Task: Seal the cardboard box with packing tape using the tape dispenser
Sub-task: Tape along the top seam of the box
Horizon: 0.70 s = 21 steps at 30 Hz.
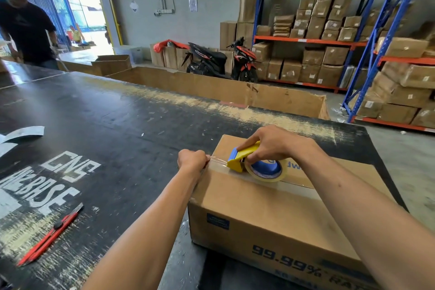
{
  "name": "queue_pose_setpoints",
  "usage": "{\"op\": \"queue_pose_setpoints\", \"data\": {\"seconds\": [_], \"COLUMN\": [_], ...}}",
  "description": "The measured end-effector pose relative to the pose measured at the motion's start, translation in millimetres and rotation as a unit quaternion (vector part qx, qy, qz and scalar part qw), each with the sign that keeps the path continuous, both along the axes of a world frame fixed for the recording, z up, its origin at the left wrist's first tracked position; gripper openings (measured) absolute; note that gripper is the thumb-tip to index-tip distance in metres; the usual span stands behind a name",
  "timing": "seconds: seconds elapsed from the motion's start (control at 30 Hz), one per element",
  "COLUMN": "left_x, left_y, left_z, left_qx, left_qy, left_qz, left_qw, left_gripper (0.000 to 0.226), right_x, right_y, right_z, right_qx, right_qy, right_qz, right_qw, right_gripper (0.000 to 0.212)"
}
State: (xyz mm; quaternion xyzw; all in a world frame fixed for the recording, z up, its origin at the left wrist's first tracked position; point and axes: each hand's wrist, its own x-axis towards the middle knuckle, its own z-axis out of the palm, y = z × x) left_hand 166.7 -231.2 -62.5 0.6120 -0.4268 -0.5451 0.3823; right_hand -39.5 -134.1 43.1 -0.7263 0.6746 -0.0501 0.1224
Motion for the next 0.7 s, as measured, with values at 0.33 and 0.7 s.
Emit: {"op": "queue_pose_setpoints", "data": {"seconds": [0.33,0.7], "left_x": [-2,-3], "left_y": [24,20], "left_z": [13,-2], "left_qx": [-0.135,-0.222], "left_qy": [-0.246,-0.331], "left_qz": [-0.020,-0.437], "left_qw": [0.960,0.806], "left_gripper": [0.025,0.062], "right_x": [0,-11], "right_y": [-11,-5], "right_z": [-1,-2], "right_qx": [0.027,0.027], "right_qy": [0.003,-0.001], "right_qz": [0.004,0.029], "right_qw": [1.000,0.999], "right_gripper": [0.041,0.042]}}
